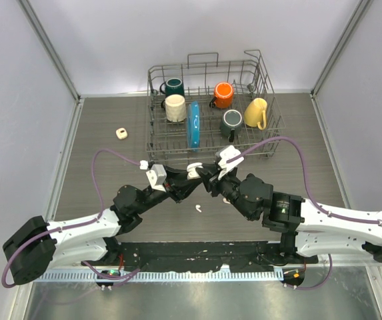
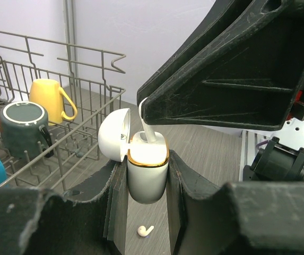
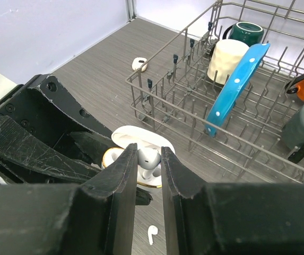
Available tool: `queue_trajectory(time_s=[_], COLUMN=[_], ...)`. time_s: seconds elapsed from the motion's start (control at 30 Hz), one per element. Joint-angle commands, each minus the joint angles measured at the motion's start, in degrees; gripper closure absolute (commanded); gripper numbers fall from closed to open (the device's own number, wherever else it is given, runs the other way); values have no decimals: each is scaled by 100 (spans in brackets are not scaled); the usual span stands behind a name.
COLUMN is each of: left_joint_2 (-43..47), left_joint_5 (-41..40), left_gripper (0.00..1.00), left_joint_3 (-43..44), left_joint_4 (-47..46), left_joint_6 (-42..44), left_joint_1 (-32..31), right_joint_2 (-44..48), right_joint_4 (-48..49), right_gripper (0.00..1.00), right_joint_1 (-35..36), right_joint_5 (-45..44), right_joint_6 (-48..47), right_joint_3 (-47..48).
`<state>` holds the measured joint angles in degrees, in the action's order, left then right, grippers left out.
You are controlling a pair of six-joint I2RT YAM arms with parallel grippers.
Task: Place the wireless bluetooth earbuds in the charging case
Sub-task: Place the earbud in the charging case.
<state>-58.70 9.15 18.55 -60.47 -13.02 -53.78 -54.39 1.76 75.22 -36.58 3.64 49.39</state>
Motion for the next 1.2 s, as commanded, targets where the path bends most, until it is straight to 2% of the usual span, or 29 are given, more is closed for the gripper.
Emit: queue_trajectory(time_s=[0.0,0.47,1.17], left_joint_2=[130,86,157], left_joint_5=[-45,-18,-308], left_gripper=[100,100,100], left_joint_3=[193,211,202], left_joint_4=[-378,-369,-440], left_joint_6=[89,115,229], left_joint_1=[17,17,17], right_joint_2=[-72,-19,-10], right_joint_4=[123,307,-413], right_gripper=[99,99,99], right_joint_1=[37,37,45], right_joint_5=[-262,-482,247], right_joint_6=[-267,-548,-171], right_joint_3=[221,185,211])
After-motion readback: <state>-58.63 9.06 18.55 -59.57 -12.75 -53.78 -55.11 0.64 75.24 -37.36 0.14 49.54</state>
